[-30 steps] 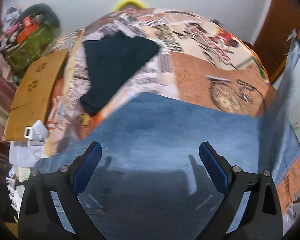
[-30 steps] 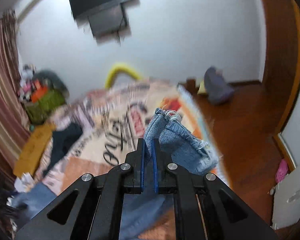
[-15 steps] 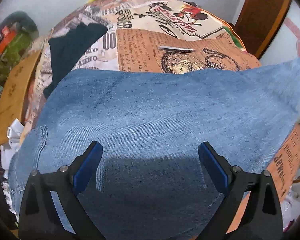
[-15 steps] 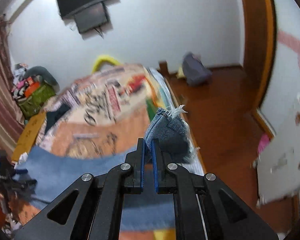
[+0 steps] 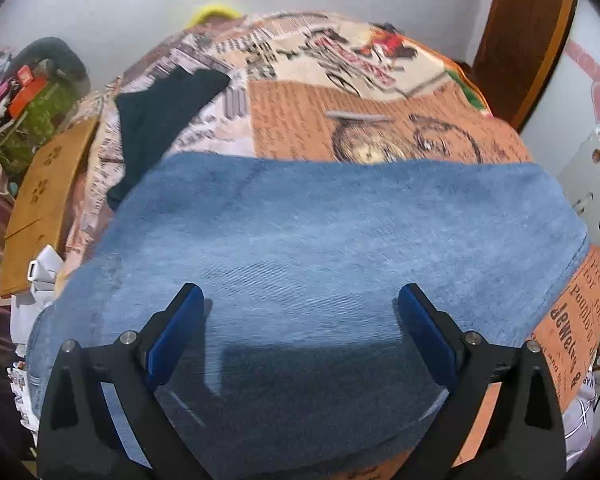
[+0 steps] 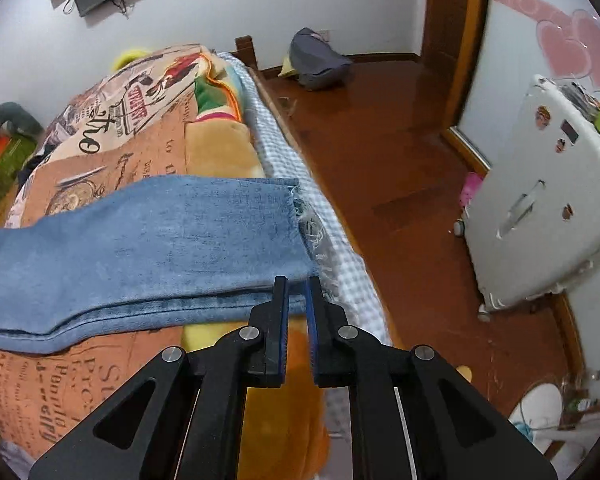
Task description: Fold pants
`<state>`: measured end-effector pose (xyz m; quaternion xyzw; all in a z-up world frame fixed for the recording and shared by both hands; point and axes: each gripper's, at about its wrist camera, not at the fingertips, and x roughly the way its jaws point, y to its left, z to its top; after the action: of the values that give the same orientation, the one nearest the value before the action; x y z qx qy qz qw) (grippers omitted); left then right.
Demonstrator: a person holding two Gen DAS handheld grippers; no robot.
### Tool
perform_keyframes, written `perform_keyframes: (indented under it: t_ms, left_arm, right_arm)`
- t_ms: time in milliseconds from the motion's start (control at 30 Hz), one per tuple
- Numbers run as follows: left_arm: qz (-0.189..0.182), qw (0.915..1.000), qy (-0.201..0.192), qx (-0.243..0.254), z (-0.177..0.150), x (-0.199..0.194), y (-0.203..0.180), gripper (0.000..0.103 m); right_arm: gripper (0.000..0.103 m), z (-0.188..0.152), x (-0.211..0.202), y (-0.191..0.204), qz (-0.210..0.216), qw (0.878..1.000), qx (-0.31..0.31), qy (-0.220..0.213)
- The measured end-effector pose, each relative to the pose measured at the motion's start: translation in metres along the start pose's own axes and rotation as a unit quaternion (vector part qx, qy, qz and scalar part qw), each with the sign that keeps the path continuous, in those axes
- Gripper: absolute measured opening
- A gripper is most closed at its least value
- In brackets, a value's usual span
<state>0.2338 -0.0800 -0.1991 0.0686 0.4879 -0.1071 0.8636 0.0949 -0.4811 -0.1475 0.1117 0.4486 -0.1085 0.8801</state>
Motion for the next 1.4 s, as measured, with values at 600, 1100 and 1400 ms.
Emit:
perform_keyframes:
  t_ms: [600,1100,1400]
  left_arm:
    - [0.123,0.9749,-0.069,-0.172,-0.024,-0.080,0.224,0.099]
    - [0.094,0.9498,0.059,-0.293,-0.086,0.029,0.358,0.077]
    - [-0.007,0.9454,0.098,-0.311,-0.103,0.069,0.361,0.021]
  right_arm:
    - [0.036,0.039,-0.012,0.254,0.214,0.951,-0.216,-0.056]
    - [0.051,0.029,0.076,0.461,0.290,0.889,-0.353,0.030]
    - [0.031,0.027,0.145,0.506,0.303,0.886,-0.332,0.116]
